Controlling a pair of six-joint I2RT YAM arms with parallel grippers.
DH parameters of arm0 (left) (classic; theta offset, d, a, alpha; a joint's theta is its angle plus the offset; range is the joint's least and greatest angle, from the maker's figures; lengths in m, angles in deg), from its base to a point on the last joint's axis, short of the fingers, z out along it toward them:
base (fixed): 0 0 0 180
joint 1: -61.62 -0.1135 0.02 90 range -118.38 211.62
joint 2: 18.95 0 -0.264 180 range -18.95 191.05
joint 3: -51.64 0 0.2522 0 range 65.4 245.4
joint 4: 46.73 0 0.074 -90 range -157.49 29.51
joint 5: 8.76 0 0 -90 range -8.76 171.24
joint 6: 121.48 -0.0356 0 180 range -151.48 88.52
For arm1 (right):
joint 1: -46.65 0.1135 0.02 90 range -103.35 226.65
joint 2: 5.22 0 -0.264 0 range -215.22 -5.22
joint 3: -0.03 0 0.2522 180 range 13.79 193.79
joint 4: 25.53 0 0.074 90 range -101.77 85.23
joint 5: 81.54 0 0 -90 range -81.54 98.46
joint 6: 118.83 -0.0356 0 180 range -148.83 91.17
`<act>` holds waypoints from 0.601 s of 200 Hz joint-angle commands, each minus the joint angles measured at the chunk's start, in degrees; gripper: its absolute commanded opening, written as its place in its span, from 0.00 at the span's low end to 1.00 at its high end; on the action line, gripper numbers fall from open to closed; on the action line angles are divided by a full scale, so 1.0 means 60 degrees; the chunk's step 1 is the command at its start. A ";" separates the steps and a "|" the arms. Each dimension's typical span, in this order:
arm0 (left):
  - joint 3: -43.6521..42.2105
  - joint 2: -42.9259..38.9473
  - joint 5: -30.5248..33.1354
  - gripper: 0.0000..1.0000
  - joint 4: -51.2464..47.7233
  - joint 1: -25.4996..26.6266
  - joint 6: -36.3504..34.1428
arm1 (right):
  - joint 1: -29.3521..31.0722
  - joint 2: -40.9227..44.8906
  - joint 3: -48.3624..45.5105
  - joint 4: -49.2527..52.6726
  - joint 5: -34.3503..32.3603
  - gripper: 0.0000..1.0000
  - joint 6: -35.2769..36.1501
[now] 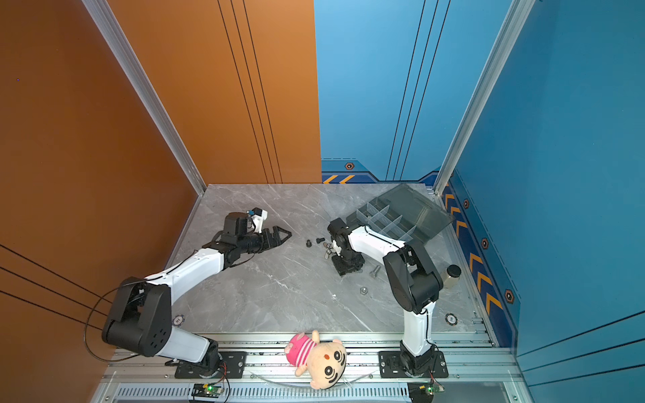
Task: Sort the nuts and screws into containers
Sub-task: 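Lower the right gripper onto another silver wing nut and close on it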
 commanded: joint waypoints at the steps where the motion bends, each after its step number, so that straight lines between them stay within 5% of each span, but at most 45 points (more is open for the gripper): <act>1: 0.0002 0.0036 -0.0100 0.98 -0.0116 -0.0081 -0.0126 | -0.0070 -0.0184 0.0160 -0.0126 -0.0089 0.48 0.0408; 120: 0.0016 0.0137 -0.0099 0.98 -0.0116 -0.0074 -0.0123 | -0.0045 -0.0600 0.0339 -0.0277 -0.0024 0.47 0.0785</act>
